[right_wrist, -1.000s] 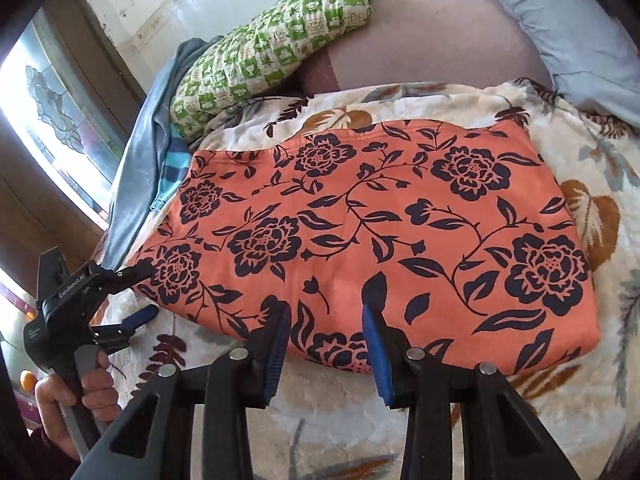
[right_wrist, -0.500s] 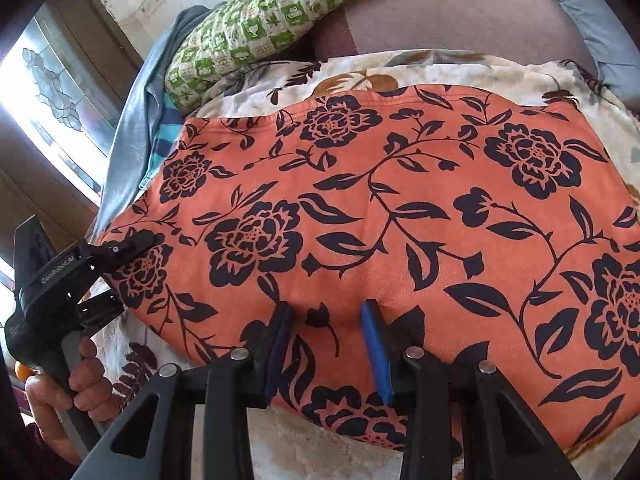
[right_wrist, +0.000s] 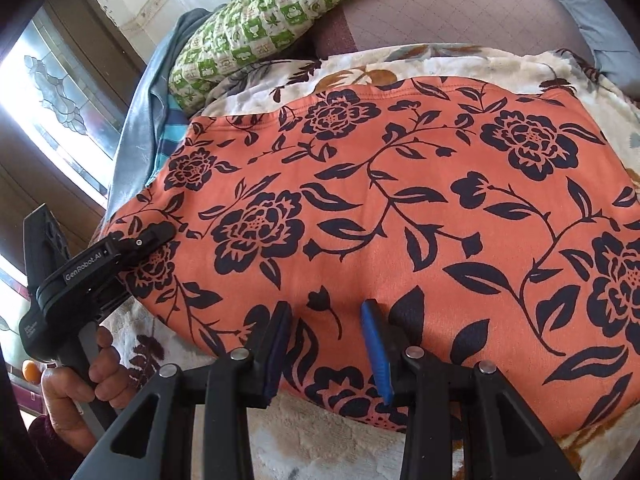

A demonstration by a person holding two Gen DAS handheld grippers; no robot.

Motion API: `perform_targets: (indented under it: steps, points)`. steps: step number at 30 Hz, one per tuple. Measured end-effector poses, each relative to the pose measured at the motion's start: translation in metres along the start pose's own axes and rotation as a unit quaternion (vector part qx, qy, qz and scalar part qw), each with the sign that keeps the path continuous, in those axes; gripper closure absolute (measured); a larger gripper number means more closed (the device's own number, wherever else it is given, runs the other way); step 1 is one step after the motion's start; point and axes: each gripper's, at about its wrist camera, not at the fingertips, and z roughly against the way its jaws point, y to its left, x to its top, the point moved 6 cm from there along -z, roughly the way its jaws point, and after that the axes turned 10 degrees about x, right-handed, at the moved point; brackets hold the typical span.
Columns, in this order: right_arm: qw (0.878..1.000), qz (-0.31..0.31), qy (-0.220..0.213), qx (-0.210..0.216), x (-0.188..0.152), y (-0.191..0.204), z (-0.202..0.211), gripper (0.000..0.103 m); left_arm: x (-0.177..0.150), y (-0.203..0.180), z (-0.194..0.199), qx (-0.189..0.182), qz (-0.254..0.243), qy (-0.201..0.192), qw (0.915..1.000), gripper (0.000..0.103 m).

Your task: Fold small clothes

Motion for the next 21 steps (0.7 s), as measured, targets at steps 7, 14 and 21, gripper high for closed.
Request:
perform_targets:
  steps: [7,14,21]
  points:
    - [0.983,-0.143,0.002,0.115,0.009,-0.037,0.015,0.065,0.003,-0.044,0.042,-0.009,-0.085,-0.059,0.9946,0.076]
    - [0.945,-0.249,-0.086,0.191,0.027,-0.100,0.070,0.062,-0.006,-0.125,0.070,-0.018,-0.168,-0.087,0.9818,0.076]
    - [0.911,-0.314,-0.151,0.222,0.023,-0.159,0.130,0.063,-0.049,-0.233,0.060,-0.023,-0.250,-0.068,0.9656,0.076]
